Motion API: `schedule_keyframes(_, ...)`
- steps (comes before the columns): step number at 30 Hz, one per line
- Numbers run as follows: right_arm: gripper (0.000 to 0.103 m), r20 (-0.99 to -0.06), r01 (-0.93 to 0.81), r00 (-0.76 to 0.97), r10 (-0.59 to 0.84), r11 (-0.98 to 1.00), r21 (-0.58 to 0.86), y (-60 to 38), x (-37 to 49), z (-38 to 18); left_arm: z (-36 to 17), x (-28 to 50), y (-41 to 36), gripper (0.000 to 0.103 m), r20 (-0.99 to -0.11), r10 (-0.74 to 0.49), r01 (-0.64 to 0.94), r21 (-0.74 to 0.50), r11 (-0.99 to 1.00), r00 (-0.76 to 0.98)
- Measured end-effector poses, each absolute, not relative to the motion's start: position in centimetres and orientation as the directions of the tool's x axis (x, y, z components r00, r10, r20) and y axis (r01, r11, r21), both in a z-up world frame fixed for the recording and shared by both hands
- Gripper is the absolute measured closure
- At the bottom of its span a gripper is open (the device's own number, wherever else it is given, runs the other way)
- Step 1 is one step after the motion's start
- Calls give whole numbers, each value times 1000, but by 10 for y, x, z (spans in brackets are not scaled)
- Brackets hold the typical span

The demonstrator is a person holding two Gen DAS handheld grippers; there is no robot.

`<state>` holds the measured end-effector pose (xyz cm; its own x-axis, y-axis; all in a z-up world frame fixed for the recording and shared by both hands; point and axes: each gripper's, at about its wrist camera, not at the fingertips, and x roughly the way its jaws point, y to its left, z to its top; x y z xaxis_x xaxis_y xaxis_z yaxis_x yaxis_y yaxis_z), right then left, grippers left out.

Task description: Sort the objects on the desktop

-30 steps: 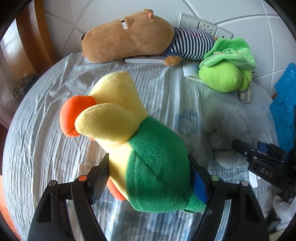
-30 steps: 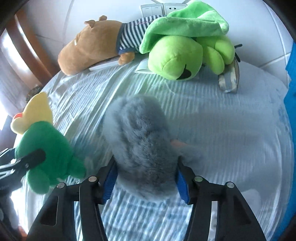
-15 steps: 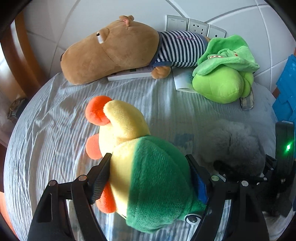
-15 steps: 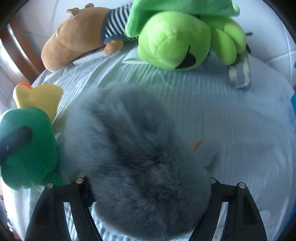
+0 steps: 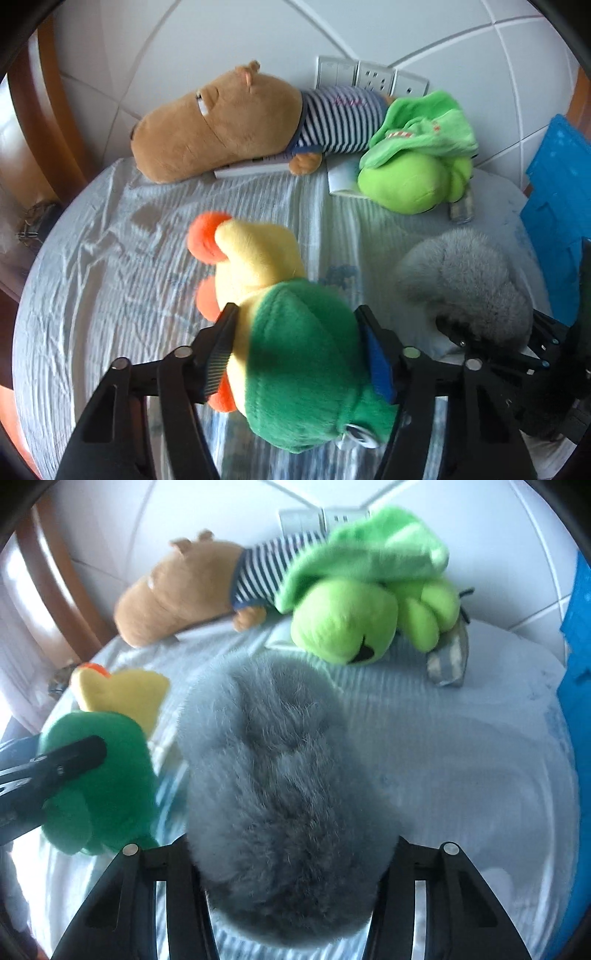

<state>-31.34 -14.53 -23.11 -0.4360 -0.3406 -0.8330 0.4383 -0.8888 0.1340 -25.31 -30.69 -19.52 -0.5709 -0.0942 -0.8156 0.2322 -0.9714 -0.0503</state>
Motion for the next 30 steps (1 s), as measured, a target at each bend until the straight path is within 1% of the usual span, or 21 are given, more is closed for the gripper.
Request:
schedule_keyframes(1,55,-827,443,-442,-348,-886,136,-144,-307,-223,-190,-248,-305,57,-812,-92,227,-51,-973,-576)
schedule_keyframes(5,55,-815,452,-456,-359,-882,136,-137,-281,-201,-179,-220,-305,57,-813,-66,231,-86,-969,-579)
schedule_keyframes(6,55,-815,451,-455,-359,-882,137,-135,-274,-198,-181,-213,-307,55,-819,-61,246,-99,-964,-570)
schedule_keyframes(7,55,-818,446,-451,-357,-884,141,-130,-269,-197,-184,-207,-309,51,-829,-62,263,-105,-959,-555)
schedule_keyframes(8,55,-821,441,-448,-353,-887,141,-127,-265,-198,-188,-202,-311,37,-840,-63,282,-110,-953,-539)
schedule_keyframes(9,55,-825,436,-445,-348,-889,140,-124,-260,-199,-192,-197,-313,28,-848,-60,296,-117,-948,-527)
schedule_keyframes(10,55,-829,431,-441,-343,-891,140,-121,-257,-201,-195,-194,-313,25,-852,-57,303,-121,-945,-521)
schedule_keyframes(11,55,-833,426,-436,-342,-893,143,-117,-253,-203,-196,-192,-312,23,-854,-57,306,-122,-944,-517)
schedule_keyframes(17,55,-841,396,-429,-329,-906,152,-95,-243,-211,-201,-191,-296,23,-858,-28,285,-139,-948,-513)
schedule_keyframes(21,55,-837,364,-444,-321,-918,159,-75,-246,-210,-200,-205,-284,23,-855,-4,267,-157,-951,-518)
schedule_keyframes(22,55,-835,353,-449,-319,-921,162,-70,-248,-209,-198,-212,-281,21,-854,-4,260,-154,-953,-520)
schedule_keyframes(24,55,-829,335,-460,-319,-926,171,-60,-252,-207,-194,-230,-276,2,-850,-12,252,-143,-957,-527)
schedule_keyframes(27,55,-817,314,-476,-326,-931,188,-46,-261,-203,-194,-263,-270,2,-855,-22,245,-124,-962,-518)
schedule_keyframes(30,55,-808,302,-484,-336,-931,206,-40,-271,-201,-208,-298,-272,2,-883,-3,248,-128,-960,-470)
